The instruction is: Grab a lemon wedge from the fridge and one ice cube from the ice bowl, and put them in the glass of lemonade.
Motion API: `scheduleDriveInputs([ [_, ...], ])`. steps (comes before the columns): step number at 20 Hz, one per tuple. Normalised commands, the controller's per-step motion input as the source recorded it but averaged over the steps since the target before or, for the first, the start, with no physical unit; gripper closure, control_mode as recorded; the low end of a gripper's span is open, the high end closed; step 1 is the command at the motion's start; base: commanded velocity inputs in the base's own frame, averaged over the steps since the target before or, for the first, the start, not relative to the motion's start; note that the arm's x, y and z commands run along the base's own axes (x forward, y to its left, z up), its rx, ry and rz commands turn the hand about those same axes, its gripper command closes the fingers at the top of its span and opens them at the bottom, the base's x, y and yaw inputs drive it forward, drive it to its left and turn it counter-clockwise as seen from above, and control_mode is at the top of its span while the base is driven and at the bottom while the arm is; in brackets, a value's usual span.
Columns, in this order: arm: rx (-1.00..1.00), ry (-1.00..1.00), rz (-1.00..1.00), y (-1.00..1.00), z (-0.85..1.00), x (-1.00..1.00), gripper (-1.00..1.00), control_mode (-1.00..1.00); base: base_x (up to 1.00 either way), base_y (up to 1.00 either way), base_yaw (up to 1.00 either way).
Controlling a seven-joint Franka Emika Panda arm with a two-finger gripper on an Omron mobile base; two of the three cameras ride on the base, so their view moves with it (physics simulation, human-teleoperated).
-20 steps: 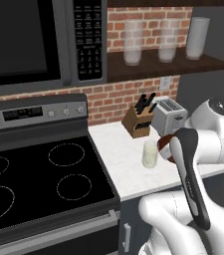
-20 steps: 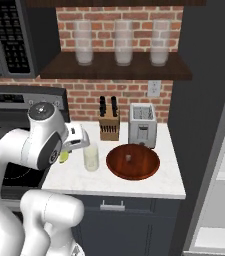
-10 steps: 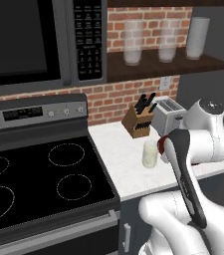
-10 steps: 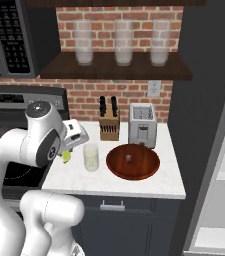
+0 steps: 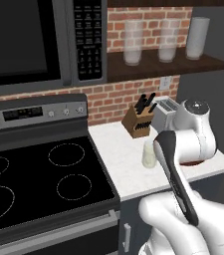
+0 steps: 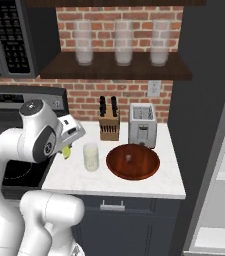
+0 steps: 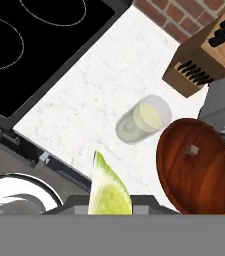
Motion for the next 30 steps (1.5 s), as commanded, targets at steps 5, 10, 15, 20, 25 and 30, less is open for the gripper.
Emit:
scheduleDriveInputs([
  [5,0.16,0.0,-0.01,0.01,0.0,0.24,1.0,-1.0,0.0,0.0,0.0],
  [10,0.29,-0.04,-0.08,0.0,0.0,0.23,1.0,-1.0,0.0,0.0,0.0],
  [15,0.25,-0.06,-0.06,0.0,0.0,0.3,1.0,-1.0,0.0,0.0,0.0],
  [20,0.1,-0.06,-0.08,0.01,-0.09,0.52,1.0,-1.0,0.0,0.0,0.0],
  [25,0.04,-0.05,-0.06,0.0,-0.12,0.52,1.0,-1.0,0.0,0.0,0.0],
  [30,0.03,-0.02,0.0,0.0,-0.16,0.36,1.0,-1.0,0.0,0.0,0.0],
])
